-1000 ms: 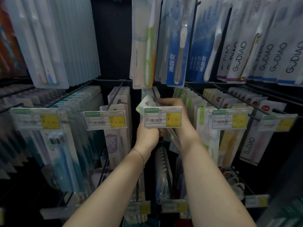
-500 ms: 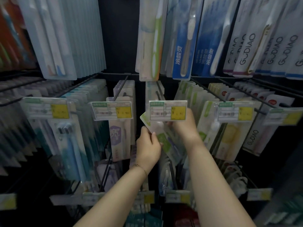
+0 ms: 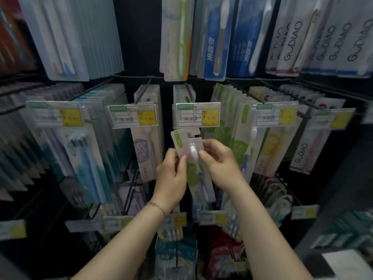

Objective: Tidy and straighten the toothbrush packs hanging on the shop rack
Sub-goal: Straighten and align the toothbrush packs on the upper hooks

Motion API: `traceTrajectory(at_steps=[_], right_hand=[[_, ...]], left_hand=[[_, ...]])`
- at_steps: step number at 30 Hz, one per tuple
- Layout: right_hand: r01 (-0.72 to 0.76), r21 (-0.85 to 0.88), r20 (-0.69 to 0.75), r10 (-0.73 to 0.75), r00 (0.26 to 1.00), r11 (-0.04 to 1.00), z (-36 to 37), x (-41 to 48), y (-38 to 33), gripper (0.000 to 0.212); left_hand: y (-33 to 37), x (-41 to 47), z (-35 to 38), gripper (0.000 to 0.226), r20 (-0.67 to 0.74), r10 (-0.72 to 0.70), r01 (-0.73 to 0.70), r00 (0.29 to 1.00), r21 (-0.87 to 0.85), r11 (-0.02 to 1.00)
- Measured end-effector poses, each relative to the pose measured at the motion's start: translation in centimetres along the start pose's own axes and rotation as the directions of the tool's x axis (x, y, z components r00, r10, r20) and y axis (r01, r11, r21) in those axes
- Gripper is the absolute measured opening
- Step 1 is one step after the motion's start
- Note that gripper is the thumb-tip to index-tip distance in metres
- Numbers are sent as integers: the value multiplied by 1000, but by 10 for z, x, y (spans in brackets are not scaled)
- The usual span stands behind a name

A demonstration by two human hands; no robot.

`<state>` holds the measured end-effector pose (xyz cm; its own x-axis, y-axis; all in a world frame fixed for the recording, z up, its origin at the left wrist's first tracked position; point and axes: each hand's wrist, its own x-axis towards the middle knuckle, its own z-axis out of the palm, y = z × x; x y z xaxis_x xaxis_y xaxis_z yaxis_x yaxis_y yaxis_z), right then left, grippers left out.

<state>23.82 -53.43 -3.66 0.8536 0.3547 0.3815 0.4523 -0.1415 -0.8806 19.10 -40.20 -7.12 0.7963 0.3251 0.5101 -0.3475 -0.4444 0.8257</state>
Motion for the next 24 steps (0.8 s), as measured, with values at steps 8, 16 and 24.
traceTrajectory(at_steps=[8, 16, 24], right_hand=[[-13, 146, -93, 27, 995, 989, -31, -23, -3, 18], [-43, 292, -219, 111, 969, 955, -61, -19, -2, 18], [8, 393, -415, 169, 894, 919, -82, -8, -7, 21]], left_hand=[[19, -8, 20, 20, 54, 107, -99, 993, -141, 985], [41, 5, 49, 18, 157, 114, -75, 981, -237, 969], [60, 20, 74, 12, 277, 88, -6, 957, -283, 959]])
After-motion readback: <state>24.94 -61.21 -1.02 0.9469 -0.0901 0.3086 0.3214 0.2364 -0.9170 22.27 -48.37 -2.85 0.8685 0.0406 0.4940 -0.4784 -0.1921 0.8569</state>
